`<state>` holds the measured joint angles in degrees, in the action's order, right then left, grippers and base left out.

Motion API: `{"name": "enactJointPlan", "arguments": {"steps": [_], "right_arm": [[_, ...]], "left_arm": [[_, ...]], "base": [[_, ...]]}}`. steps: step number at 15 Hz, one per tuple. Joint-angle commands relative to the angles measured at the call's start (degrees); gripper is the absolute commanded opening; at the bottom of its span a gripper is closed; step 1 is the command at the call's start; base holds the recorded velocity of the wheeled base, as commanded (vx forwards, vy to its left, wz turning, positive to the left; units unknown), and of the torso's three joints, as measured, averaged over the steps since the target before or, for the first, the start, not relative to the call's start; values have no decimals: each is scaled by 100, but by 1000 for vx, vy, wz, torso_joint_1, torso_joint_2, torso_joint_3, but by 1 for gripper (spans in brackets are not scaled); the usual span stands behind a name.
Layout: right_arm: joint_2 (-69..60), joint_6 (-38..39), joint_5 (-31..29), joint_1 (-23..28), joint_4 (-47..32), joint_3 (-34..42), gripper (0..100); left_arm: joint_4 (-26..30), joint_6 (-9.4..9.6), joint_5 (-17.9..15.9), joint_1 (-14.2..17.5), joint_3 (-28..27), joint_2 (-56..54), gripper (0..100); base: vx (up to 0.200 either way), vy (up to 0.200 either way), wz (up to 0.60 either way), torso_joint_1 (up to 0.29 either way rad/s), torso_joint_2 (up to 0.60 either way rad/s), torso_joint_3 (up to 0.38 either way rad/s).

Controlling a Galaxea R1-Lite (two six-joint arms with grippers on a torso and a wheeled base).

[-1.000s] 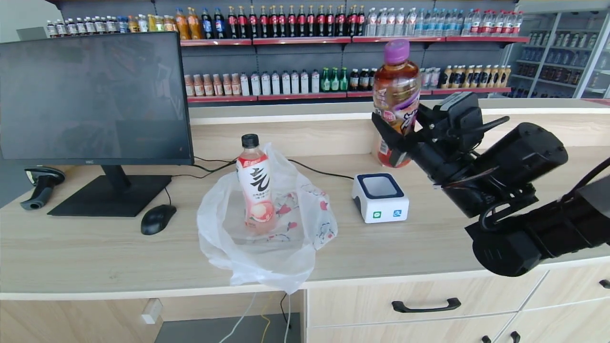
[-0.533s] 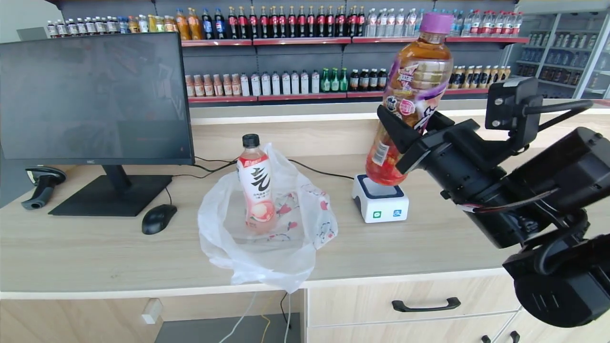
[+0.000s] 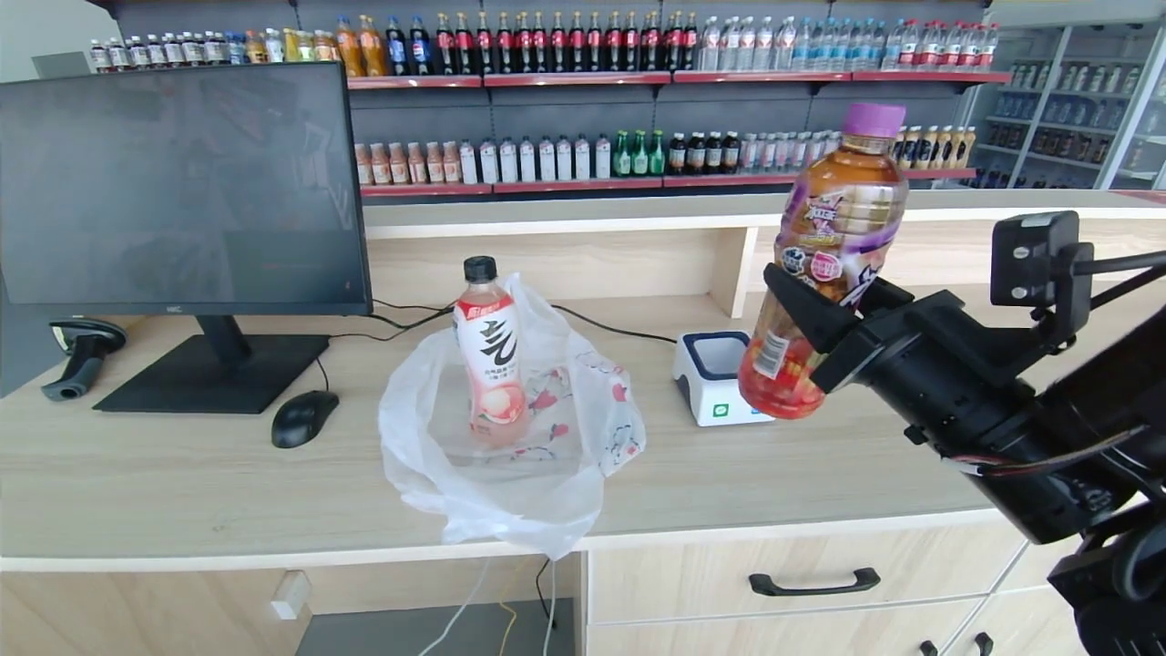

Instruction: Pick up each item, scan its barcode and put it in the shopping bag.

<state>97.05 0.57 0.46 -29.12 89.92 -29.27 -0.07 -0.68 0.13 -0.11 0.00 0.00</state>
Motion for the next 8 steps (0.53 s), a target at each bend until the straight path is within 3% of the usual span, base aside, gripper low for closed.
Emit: {"name": "enactJointPlan", "arguments": {"steps": [1,4,8], "right_arm": [[-37,31,-11,73,8,71,0],[-28,39,-11,267,8,79,0],[-37,83,-11,355,8,97,0]], "left_arm": [[-1,-2,4,2,0,0,100],[-1,-2,4,2,0,0,100],[-1,7,4,2,0,0,100]], "base": [[-200,0,0,2,2,7],[-200,0,0,10,-2,2],[0,0,0,0,0,0]]}}
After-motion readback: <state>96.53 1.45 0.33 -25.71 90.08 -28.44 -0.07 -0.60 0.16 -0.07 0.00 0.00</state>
